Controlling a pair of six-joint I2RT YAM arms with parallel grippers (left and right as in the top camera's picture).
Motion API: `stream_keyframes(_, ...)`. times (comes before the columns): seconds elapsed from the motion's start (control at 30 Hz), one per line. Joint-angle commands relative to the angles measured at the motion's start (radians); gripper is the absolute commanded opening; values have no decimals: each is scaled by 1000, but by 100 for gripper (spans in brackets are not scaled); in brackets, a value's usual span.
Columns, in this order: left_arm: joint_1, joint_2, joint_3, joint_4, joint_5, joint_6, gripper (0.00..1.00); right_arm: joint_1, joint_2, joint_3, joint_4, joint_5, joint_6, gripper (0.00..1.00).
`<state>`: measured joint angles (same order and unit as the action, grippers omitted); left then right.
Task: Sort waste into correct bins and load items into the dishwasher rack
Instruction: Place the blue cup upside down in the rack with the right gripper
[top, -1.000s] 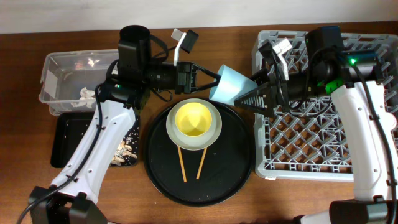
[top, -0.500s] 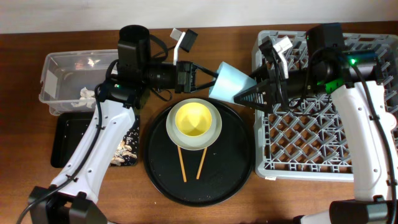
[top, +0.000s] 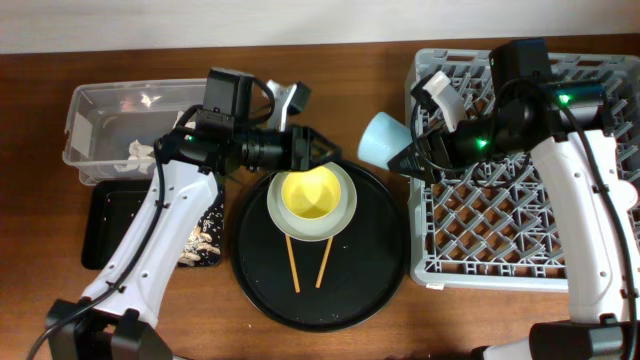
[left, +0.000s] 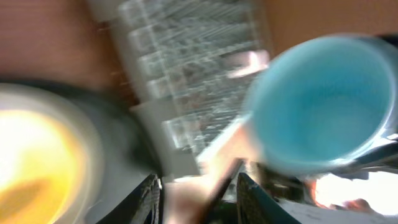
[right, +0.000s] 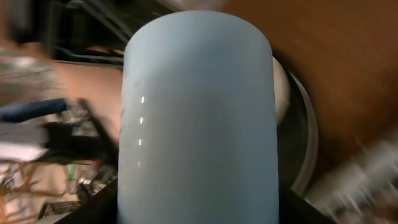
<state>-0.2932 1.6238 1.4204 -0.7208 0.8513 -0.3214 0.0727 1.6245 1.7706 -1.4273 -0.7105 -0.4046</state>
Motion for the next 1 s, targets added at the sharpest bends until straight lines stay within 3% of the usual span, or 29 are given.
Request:
stream_keyframes(0.0,21,-6,3,-138,-412,92,40,-48,-2,3,-12,277,175,43)
stream_keyframes(0.2,63,-21,3,-329,-714,92,39,-216,-2,3,-13,585,370,22)
stream_keyframes(0.3,75,-21,3,-343,-737,92,39,-298,-2,3,-13,697,445,5)
stream_keyframes(0.63,75,-21,3,-338,-737,92,39,-520,96,2,-45,735,518,4)
stream_keyframes(0.97,74,-21,3,-335,-736,92,39,-559,295,2,-65,749,518,5)
